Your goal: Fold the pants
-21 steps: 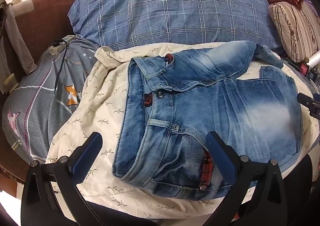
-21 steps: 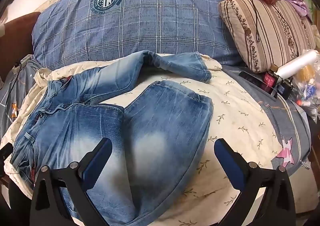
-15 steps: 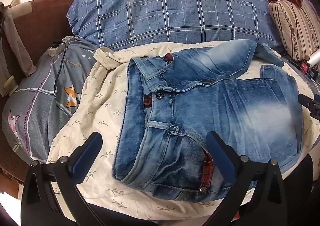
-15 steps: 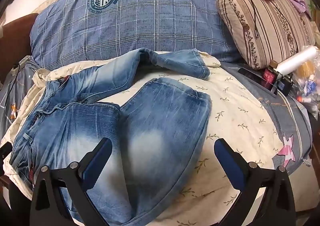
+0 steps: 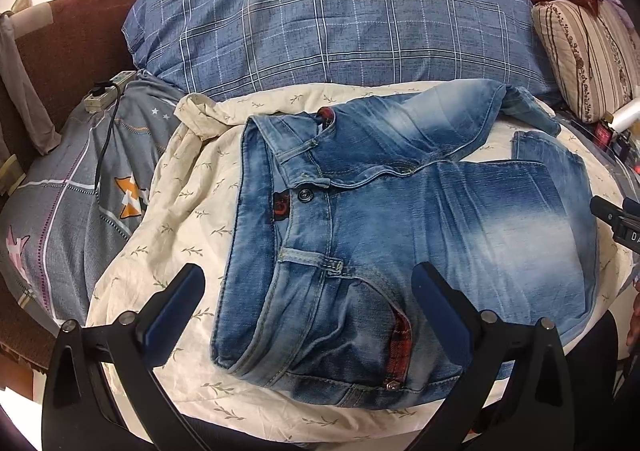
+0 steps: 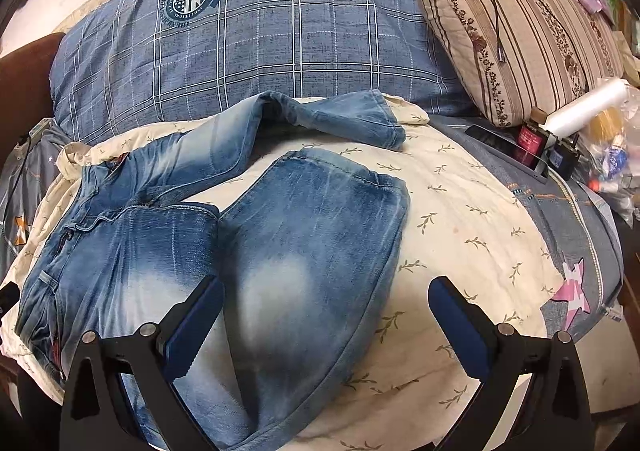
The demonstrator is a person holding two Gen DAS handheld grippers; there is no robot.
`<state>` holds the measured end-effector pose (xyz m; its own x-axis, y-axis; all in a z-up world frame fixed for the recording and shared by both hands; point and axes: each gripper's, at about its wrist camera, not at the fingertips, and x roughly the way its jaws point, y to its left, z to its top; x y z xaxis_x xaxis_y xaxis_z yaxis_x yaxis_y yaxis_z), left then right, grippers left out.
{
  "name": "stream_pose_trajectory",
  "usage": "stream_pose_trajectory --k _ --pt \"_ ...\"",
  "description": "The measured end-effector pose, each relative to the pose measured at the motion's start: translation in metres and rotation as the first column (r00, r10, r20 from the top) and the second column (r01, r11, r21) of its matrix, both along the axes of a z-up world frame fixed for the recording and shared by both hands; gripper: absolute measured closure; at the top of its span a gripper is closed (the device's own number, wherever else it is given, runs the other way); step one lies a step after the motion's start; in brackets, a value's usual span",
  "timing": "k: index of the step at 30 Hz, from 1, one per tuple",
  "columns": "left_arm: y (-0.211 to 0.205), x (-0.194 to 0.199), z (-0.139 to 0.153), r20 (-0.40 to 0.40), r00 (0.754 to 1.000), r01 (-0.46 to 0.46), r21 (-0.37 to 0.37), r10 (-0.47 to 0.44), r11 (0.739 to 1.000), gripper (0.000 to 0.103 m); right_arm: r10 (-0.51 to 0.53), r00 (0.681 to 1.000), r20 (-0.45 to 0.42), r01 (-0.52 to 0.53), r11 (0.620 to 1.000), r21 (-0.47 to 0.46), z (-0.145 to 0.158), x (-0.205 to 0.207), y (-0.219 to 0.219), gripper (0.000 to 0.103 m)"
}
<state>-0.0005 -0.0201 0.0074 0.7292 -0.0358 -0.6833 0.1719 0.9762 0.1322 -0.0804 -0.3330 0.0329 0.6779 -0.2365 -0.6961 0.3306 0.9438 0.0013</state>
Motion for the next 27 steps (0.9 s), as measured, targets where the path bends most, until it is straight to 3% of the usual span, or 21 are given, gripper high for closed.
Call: stream_pose_trajectory --k 6,9,16,21,27 --pt "0.007 0.004 0.0 -0.008 1.0 -0.001 -0.024 0.001 1.0 0.0 0.0 1.0 0.009 0.0 1.0 0.006 0.006 -0.002 0.001 0.001" --pt "0.018 0.011 0.002 -0.022 1.0 -0.024 -0.046 0.023 0.999 0.0 -0.016 0.999 -0.032 0.017 0.999 0.027 0.01 -0.002 -0.007 0.001" --pt "0.082 0.039 0.017 -0.015 0.981 -0.193 -0.088 0.193 0.977 0.0 -0.082 0.996 -0.018 0.082 0.996 0.044 0.021 0.001 -0.051 0.001" --pt "0.118 0.063 0.006 -0.139 0.958 -0.267 -0.123 0.25 0.956 0.0 -0.106 0.993 -0.046 0.113 0.979 0.172 0.006 0.017 -0.088 0.001" --pt "0.118 0.078 -0.02 -0.313 0.927 -0.282 -0.222 0.205 0.933 0.0 -0.052 0.996 -0.075 0.072 0.955 0.288 -0.02 0.062 -0.104 0.001"
